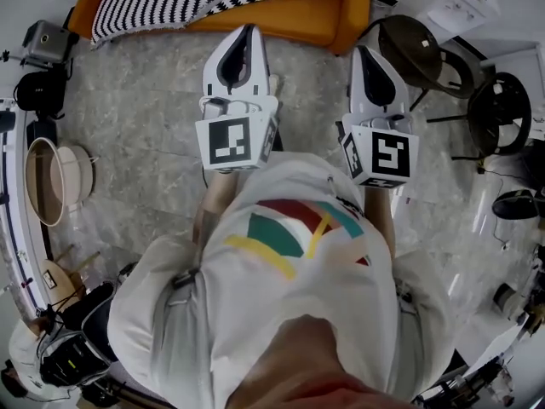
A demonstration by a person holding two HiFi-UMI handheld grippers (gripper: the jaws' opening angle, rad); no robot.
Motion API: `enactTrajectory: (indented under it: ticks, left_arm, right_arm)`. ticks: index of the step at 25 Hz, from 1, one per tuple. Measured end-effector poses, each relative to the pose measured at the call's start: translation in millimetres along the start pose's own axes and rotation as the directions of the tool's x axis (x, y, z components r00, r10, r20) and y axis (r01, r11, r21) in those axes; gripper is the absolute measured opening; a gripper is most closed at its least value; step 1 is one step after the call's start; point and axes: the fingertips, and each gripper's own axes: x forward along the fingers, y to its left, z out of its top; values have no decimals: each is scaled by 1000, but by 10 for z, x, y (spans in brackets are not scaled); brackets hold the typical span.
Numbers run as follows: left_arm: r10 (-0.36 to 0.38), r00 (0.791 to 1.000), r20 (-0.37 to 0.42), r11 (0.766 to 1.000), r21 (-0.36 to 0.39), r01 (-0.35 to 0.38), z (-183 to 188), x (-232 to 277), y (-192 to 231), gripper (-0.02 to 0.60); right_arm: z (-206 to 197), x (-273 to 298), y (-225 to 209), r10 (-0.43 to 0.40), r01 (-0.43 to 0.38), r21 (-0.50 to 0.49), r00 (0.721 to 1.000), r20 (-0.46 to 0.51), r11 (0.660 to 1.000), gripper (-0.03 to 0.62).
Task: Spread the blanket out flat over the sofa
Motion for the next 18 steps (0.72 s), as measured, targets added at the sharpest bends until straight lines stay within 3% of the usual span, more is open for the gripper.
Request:
enactTrajectory:
  ticks: [8, 18]
  left_arm:
    - [20, 999, 41, 999, -32, -18, -91, 949, 469, 15]
    - [-43, 999, -11, 998, -35, 43, -199, 2534, 1232, 15]
  right_arm:
    - [-23, 998, -155, -3, 3, 38, 1000, -3, 999, 2]
    - [188, 2692, -392, -38, 38, 44, 999, -1, 998, 2]
